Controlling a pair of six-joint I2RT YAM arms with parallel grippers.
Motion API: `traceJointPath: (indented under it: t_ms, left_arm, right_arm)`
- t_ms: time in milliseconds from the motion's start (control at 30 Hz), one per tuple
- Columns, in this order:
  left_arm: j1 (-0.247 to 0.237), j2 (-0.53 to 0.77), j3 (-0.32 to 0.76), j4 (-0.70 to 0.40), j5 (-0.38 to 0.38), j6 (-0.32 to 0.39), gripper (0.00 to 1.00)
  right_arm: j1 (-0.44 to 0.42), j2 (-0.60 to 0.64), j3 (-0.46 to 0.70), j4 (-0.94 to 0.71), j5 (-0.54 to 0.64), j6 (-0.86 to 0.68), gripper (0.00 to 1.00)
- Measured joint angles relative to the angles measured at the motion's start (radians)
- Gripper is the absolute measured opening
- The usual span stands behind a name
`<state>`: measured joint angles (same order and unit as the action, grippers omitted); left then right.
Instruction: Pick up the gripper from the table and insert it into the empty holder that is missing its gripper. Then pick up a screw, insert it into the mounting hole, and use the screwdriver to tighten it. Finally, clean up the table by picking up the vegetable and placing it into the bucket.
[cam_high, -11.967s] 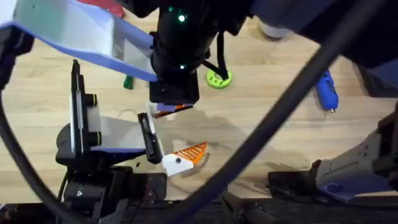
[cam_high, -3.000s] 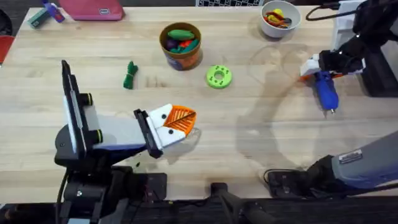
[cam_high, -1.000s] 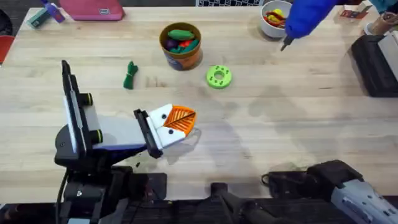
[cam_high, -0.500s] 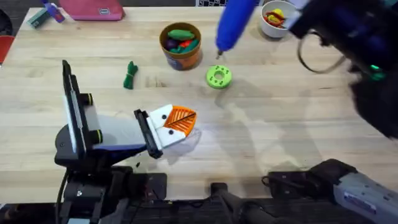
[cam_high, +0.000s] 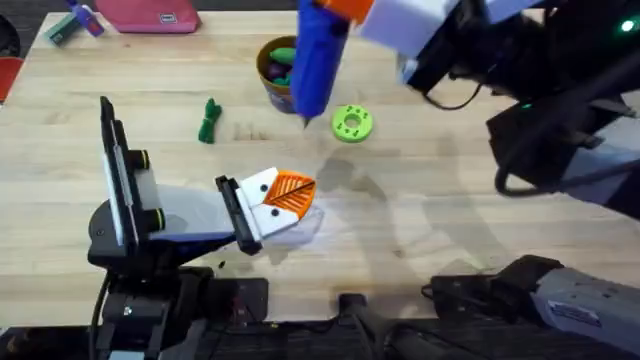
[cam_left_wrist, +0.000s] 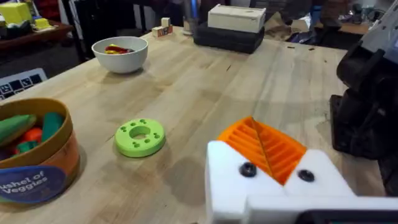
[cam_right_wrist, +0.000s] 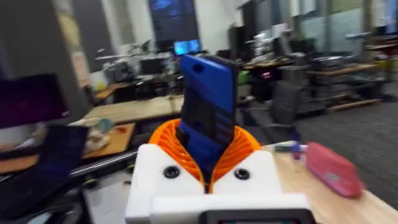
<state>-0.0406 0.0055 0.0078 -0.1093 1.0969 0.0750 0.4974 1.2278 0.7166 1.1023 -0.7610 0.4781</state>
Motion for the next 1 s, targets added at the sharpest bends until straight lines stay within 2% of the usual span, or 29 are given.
traceJointPath:
  t_ms: [167, 300, 1000]
  left_arm:
    - [0.000, 0.000, 0.000, 0.000, 0.000, 0.000, 0.006]
    - [0.000, 0.000, 0.000, 0.000, 0.000, 0.000, 0.006]
    - [0.000, 0.000, 0.000, 0.000, 0.000, 0.000, 0.006]
  right_arm:
    - [0.088, 0.000, 0.000, 0.000, -0.024, -0.027, 0.024]
    - [0.124, 0.000, 0.000, 0.000, -0.030, -0.055, 0.024]
    - [0.203, 0.012, 0.003, 0.004, -0.030, -0.136, 0.024]
